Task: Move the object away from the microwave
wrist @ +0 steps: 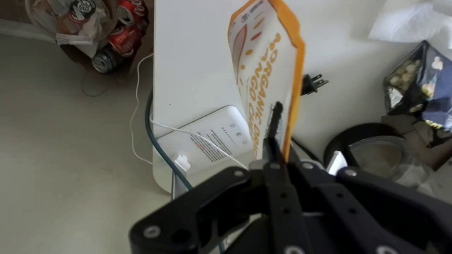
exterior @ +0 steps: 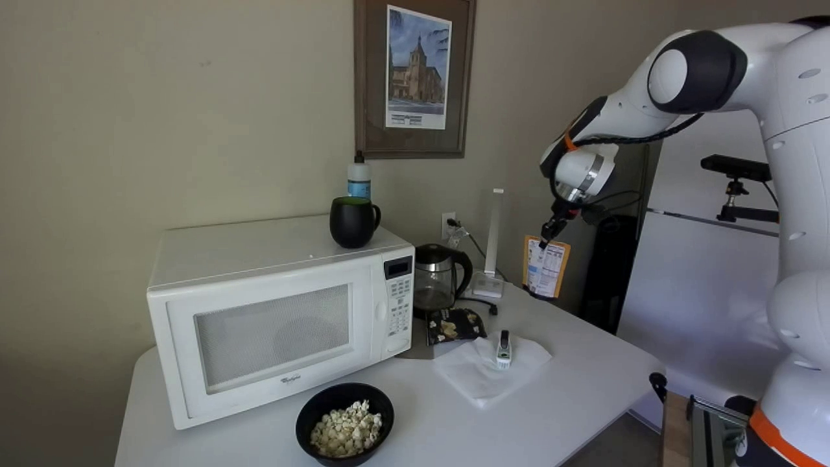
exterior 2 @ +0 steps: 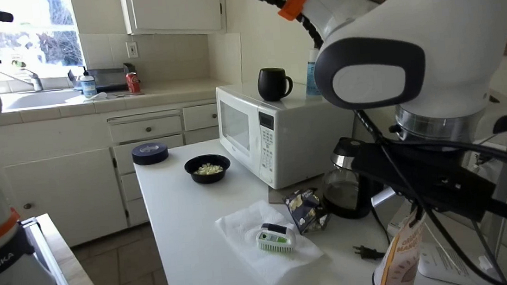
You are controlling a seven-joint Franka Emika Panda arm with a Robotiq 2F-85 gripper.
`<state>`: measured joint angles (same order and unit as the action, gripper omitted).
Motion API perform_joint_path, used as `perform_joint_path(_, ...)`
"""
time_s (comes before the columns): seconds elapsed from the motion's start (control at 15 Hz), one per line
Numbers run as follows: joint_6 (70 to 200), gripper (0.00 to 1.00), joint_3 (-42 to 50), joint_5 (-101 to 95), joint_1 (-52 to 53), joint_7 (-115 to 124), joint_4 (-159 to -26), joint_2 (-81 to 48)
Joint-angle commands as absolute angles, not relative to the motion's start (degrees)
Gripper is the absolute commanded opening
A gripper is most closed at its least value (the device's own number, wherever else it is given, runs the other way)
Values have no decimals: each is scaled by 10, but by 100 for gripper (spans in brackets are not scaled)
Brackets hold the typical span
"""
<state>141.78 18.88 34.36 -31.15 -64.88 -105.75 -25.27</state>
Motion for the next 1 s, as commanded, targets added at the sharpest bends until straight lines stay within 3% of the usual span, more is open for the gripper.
perform_joint_path(0.0,1409,1,163,330,-334,-509,-976,-328)
perform_joint_path(0.4,1408,1,207,338,-305,-298,-873,-421)
perform_joint_path(0.93,1416,1,187,232,-331,42,-779,-492)
